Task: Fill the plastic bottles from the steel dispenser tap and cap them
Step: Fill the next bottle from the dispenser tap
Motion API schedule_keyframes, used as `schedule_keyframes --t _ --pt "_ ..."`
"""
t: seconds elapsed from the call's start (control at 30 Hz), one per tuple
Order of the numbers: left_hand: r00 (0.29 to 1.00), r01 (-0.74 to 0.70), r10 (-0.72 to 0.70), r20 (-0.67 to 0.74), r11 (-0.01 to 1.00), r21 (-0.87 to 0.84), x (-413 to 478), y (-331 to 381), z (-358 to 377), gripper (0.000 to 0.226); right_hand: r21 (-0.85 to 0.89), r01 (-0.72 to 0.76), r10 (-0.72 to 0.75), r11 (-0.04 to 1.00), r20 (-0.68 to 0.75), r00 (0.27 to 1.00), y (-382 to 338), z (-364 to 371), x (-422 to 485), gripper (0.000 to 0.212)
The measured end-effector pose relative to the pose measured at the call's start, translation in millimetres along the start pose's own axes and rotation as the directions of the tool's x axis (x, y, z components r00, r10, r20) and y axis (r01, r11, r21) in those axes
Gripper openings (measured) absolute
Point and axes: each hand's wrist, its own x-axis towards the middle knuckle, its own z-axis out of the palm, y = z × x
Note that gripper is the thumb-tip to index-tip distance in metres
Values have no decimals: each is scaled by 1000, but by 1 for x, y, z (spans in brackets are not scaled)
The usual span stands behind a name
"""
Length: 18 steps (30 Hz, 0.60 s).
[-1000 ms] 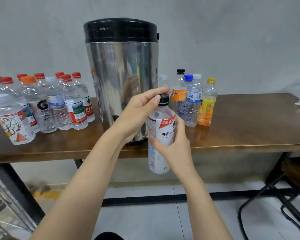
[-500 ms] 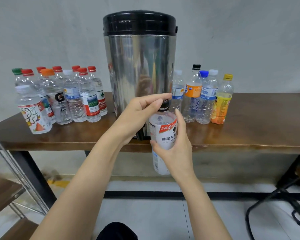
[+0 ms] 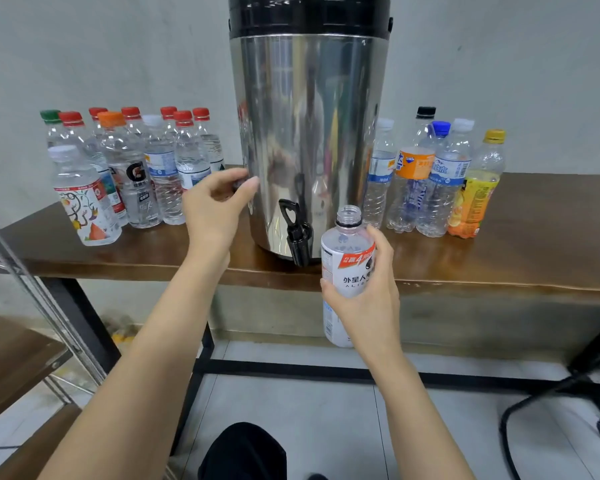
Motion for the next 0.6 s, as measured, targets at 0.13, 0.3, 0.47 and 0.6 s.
schedule_keyframes --t 0.13,0.3,0.47,0.6 --pt "992 119 -99 -76 929 351 14 -72 -22 26 -3 -75 75 997 8 997 12 7 -6 90" --pt "995 96 -85 -50 728 679 17 -116 -30 26 -43 -159 161 986 40 986 26 17 -13 90" --pt "997 67 -69 -32 603 795 24 -131 -28 31 -74 -216 220 974 53 974 38 21 -17 88" --pt "994 85 -106 -28 579 811 24 -132 -27 34 -68 -228 232 971 59 971 46 26 -21 88"
